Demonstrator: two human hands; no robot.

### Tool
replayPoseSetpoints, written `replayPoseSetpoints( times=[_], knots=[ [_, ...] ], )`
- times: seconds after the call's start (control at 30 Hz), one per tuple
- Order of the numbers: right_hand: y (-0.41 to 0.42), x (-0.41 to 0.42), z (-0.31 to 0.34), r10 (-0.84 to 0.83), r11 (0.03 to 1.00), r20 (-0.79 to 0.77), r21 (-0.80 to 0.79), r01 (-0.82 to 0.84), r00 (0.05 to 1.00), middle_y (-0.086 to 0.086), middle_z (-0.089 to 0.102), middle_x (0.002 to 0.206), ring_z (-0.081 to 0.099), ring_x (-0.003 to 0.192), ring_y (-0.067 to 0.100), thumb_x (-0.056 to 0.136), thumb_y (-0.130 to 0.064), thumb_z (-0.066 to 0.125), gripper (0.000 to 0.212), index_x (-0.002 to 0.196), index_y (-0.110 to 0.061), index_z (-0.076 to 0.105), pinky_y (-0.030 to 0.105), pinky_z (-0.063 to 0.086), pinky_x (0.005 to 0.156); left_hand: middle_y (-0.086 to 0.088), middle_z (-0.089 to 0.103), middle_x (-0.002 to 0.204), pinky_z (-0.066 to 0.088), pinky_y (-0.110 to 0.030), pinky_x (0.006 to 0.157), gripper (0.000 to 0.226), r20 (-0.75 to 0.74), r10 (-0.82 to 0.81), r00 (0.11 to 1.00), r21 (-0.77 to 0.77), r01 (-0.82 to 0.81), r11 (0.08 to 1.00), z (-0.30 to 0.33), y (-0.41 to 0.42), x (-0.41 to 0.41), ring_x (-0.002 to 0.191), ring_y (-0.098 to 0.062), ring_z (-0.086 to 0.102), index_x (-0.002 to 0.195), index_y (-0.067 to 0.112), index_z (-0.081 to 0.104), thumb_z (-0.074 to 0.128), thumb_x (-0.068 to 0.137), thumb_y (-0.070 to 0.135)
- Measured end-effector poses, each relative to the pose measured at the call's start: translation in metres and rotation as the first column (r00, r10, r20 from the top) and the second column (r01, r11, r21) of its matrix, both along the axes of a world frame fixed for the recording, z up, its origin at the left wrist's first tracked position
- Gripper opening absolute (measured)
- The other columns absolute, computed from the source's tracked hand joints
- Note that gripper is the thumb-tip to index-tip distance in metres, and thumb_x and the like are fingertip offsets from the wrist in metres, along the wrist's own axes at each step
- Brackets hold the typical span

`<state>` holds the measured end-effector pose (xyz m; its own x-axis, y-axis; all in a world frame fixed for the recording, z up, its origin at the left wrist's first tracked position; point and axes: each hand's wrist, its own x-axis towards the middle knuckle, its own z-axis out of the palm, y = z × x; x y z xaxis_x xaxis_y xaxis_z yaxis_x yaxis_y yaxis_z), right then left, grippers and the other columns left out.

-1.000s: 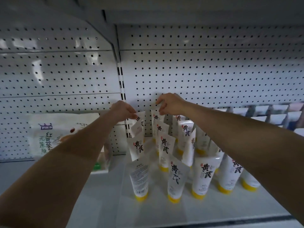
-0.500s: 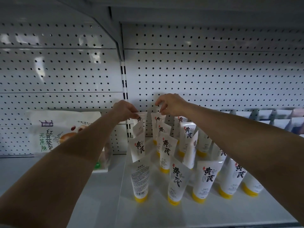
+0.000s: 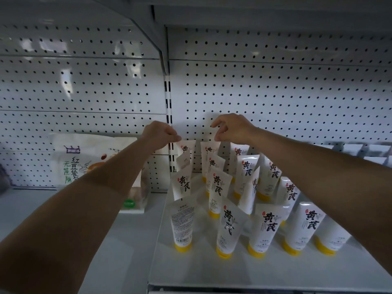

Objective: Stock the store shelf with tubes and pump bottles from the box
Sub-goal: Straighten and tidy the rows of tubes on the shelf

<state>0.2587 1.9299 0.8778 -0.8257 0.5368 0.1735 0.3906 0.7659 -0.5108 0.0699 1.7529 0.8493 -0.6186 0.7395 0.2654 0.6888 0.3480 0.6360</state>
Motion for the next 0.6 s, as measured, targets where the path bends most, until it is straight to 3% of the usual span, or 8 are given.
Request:
replayPoseSetpoints(
  times=[0.1, 0.2, 0.47, 0.6],
  knots=[
    [-0.008, 0.010, 0.006, 0.009, 1.000, -0.014, -0.023, -0.009, 1.000, 0.000, 0.074, 0.099, 0.066, 0.102, 0.013, 0.080, -0.018, 0.082, 0.044, 0.121, -0.021, 0.066, 0.029, 0.050, 0.090, 0.000, 0.073, 0.102, 0.048, -0.031, 0.090, 0.031, 0.022, -0.023, 1.000, -0.001, 0.023, 1.000, 0.006, -0.011, 0.007, 0.082, -0.010, 0.061, 0.099, 0.015, 0.077, 0.079, 0.078, 0.039],
    [-0.019, 0.019, 0.010, 0.029, 0.999, 0.005, -0.036, -0.029, 1.000, 0.001, 0.073, 0.101, 0.066, 0.100, 0.014, 0.081, -0.022, 0.082, 0.043, 0.122, -0.021, 0.066, 0.027, 0.049, 0.082, 0.002, 0.072, 0.103, 0.049, -0.034, 0.093, 0.035, 0.086, -0.043, 0.995, -0.024, 0.046, 0.999, 0.008, -0.021, 0.015, 0.096, -0.016, 0.063, 0.096, 0.017, 0.078, 0.079, 0.075, 0.045],
    [-0.041, 0.030, 0.008, 0.050, 0.997, 0.085, -0.056, -0.045, 0.995, -0.002, 0.074, 0.098, 0.064, 0.089, 0.009, 0.078, -0.030, 0.085, 0.047, 0.120, -0.023, 0.065, 0.021, 0.042, 0.065, 0.004, 0.074, 0.085, 0.043, -0.026, 0.069, 0.037, 0.184, -0.084, 0.979, -0.100, 0.103, 0.990, 0.002, -0.030, 0.033, 0.083, -0.012, 0.062, 0.092, 0.020, 0.077, 0.078, 0.074, 0.052],
    [-0.048, 0.032, 0.001, 0.030, 0.999, 0.091, -0.028, -0.027, 0.995, -0.003, 0.073, 0.096, 0.066, 0.097, 0.012, 0.076, -0.029, 0.086, 0.047, 0.119, -0.024, 0.067, 0.027, 0.048, 0.081, -0.001, 0.070, 0.080, 0.039, -0.024, 0.060, 0.035, 0.202, -0.062, 0.978, -0.095, 0.082, 0.992, -0.002, -0.028, 0.044, 0.070, -0.009, 0.056, 0.096, 0.011, 0.075, 0.080, 0.077, 0.040]
  ],
)
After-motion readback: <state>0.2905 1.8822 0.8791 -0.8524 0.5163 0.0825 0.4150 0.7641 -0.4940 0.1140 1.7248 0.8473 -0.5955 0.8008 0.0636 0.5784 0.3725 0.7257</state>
